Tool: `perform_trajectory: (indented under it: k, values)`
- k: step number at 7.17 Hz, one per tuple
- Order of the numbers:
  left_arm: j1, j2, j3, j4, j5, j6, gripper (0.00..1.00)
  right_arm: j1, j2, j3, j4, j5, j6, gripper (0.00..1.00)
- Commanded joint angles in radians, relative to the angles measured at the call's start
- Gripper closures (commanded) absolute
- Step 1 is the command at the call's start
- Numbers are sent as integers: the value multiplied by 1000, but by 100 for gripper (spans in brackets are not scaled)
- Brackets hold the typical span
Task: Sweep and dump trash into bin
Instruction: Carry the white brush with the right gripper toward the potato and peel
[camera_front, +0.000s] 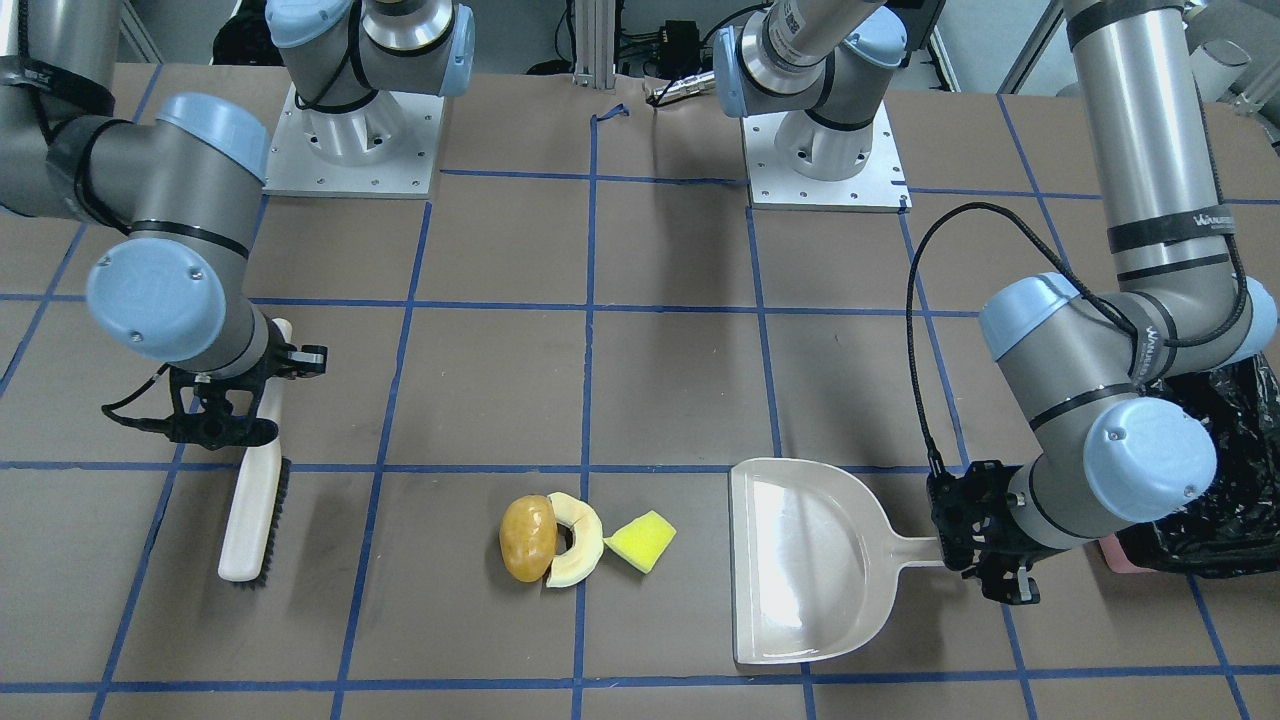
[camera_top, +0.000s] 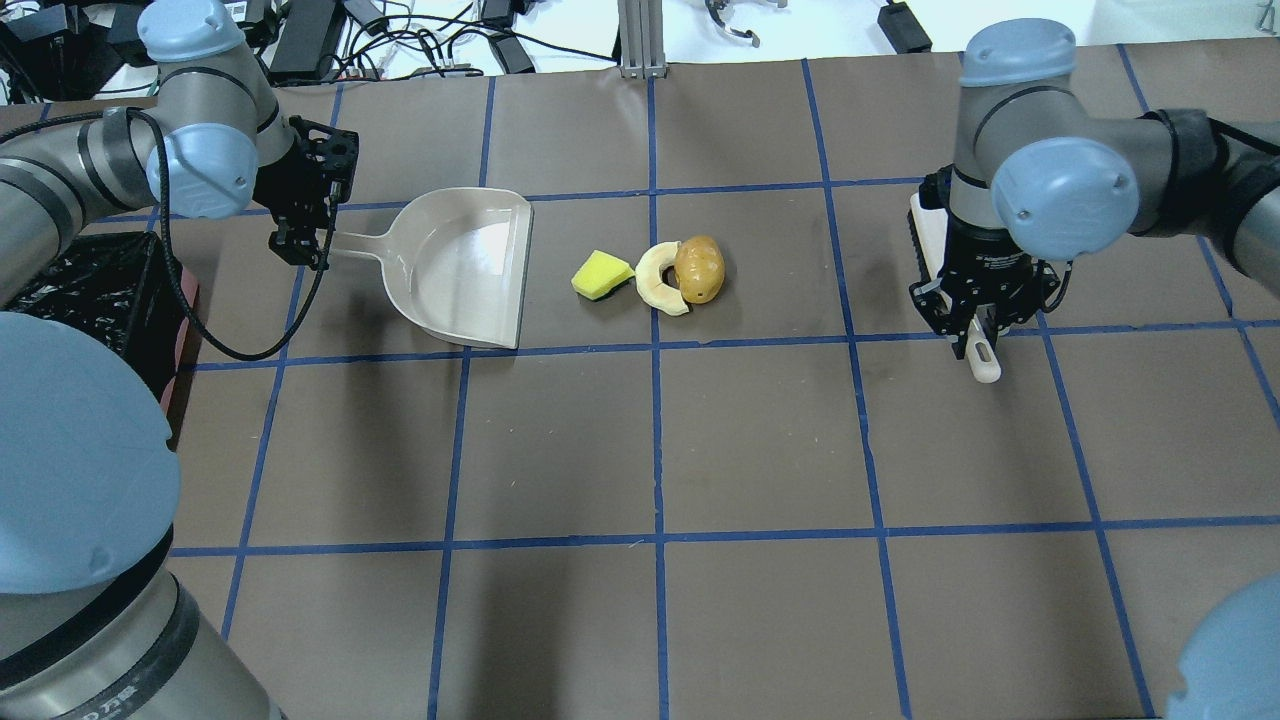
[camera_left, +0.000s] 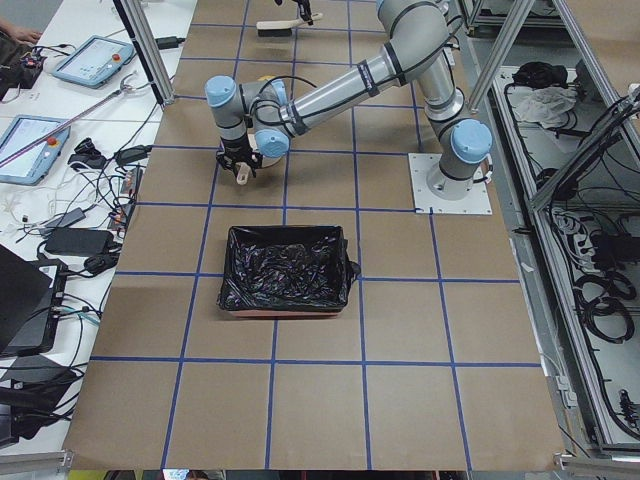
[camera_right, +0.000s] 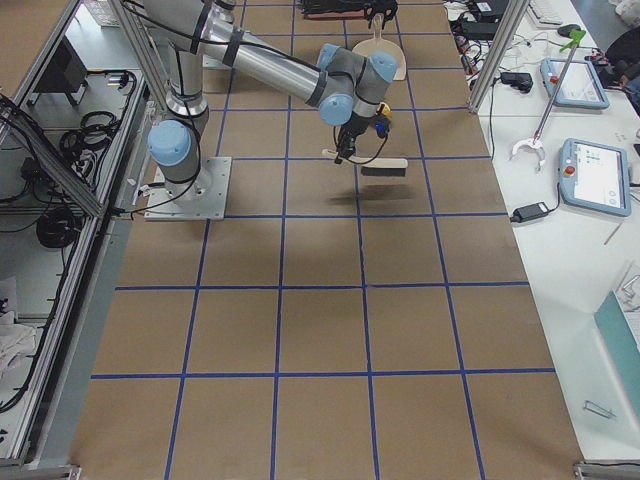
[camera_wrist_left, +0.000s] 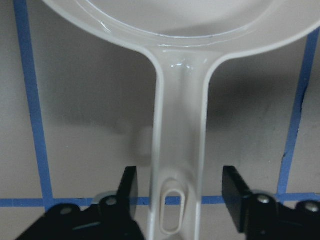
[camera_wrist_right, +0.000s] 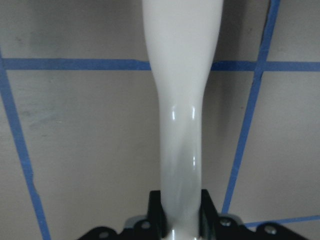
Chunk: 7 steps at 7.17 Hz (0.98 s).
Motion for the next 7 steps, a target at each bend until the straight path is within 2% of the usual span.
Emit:
perform_trajectory:
  k: [1,2,4,6,7]
  values:
    - [0,0,0,0,-2,-3,50,107,1,-2,16,0,124,84]
    - [0,0,0,0,-2,-3,51,129,2,-2,18,9,180,84]
    - [-1,0,0,0,-4,-3,60,180,10,-3,18,25,262,84]
    - [-1,0,0,0,-4,-3,62,210,25,-8,15,89,332,84]
    - [-1,0,0,0,-4,-3,62,229,44,-25,12,94,362,84]
